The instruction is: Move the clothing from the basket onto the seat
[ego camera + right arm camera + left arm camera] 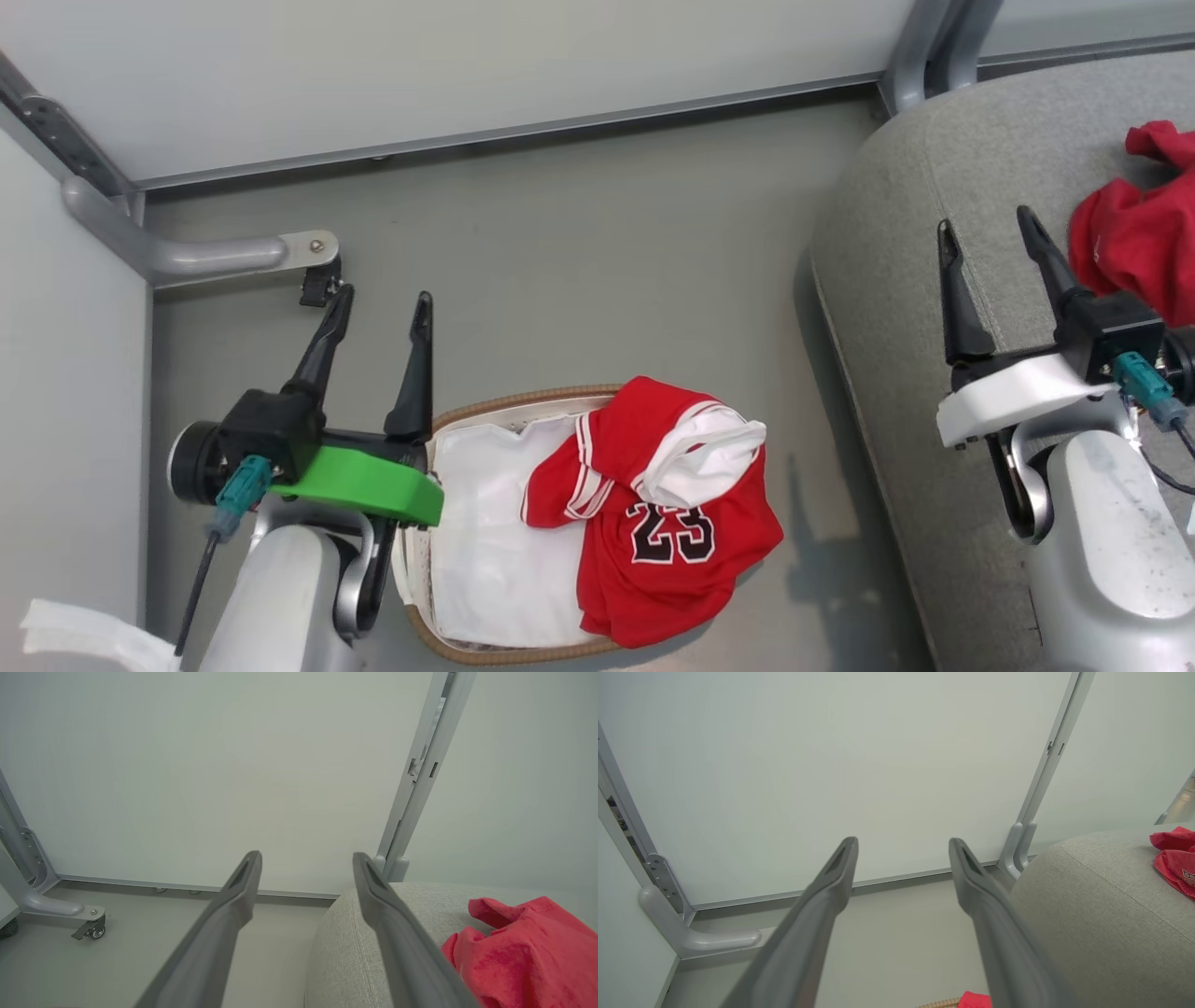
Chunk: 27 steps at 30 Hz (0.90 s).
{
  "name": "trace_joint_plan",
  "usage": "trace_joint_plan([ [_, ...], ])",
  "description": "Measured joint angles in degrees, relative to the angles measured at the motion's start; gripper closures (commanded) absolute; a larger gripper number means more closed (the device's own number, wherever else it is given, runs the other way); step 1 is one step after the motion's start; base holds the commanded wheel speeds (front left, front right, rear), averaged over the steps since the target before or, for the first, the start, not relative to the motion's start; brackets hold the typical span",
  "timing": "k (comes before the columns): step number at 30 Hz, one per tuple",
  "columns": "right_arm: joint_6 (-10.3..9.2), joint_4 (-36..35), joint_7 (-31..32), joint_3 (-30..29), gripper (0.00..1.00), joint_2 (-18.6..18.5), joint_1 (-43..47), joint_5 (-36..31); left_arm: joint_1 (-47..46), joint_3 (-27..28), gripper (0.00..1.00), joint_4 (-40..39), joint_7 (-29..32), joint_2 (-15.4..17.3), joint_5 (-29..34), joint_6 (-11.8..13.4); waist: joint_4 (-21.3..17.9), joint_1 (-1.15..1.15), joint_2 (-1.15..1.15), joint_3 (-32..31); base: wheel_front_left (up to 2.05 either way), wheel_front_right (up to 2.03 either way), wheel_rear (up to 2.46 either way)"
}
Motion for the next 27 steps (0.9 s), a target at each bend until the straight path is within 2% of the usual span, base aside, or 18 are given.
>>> trace_joint_plan([
  [10, 0.00, 1.9, 0.0, 1.5, 0.00, 2.3, 4.7, 0.6, 4.8, 8.8, 0.00, 2.3, 0.0, -1.2, 2.3, 0.0, 3.0, 0.00, 0.00, -4.0, 0.00, 0.00, 0.00],
  [27, 0.00, 3.9, 0.0, 1.6, 0.00, 2.6, 12.7, 1.8, 11.8, 13.2, 0.00, 5.1, 0.0, -1.9, 3.7, 0.0, 4.0, 0.00, 0.00, -11.5, 0.00, 0.00, 0.00],
])
